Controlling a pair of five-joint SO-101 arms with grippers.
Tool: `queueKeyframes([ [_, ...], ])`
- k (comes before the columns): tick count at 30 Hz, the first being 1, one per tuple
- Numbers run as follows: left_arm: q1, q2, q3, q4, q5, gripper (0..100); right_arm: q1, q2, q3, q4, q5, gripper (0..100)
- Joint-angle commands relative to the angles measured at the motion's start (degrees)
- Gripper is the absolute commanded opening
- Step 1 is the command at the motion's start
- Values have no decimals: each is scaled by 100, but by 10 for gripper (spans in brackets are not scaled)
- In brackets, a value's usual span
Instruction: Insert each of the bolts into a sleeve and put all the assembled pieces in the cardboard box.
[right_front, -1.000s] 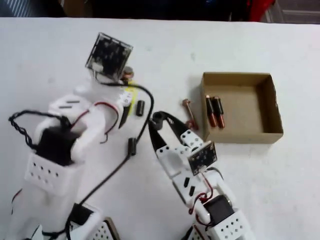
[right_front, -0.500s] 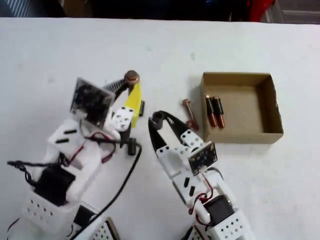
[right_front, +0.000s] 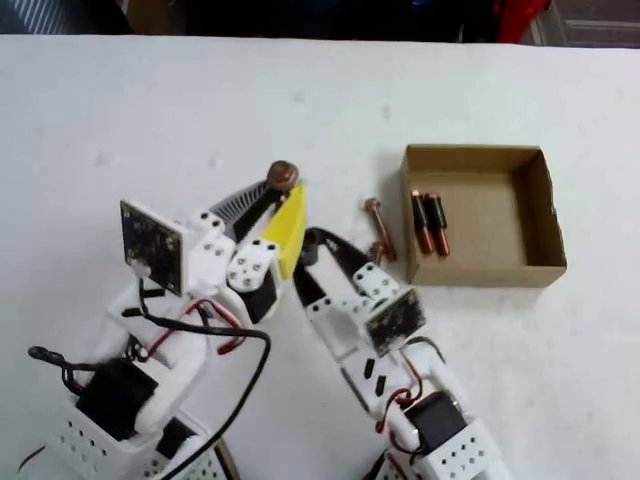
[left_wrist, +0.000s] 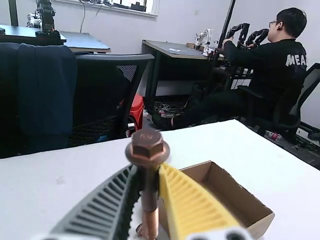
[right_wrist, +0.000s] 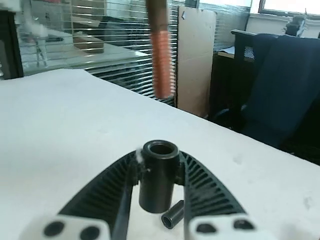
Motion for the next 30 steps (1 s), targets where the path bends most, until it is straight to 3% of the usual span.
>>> queueKeyframes([
  [1,57,48,-35,-202,44,20,-180,-110,44,-4,316,17],
  [5,57,40,-26,-193,53,20,-22,-110,44,-4,-9,17],
  [20,66,48,-18,466,325,20,-22,-110,44,-4,0,17],
  [30,57,48,334,440,316,20,-22,-110,44,-4,9,17],
])
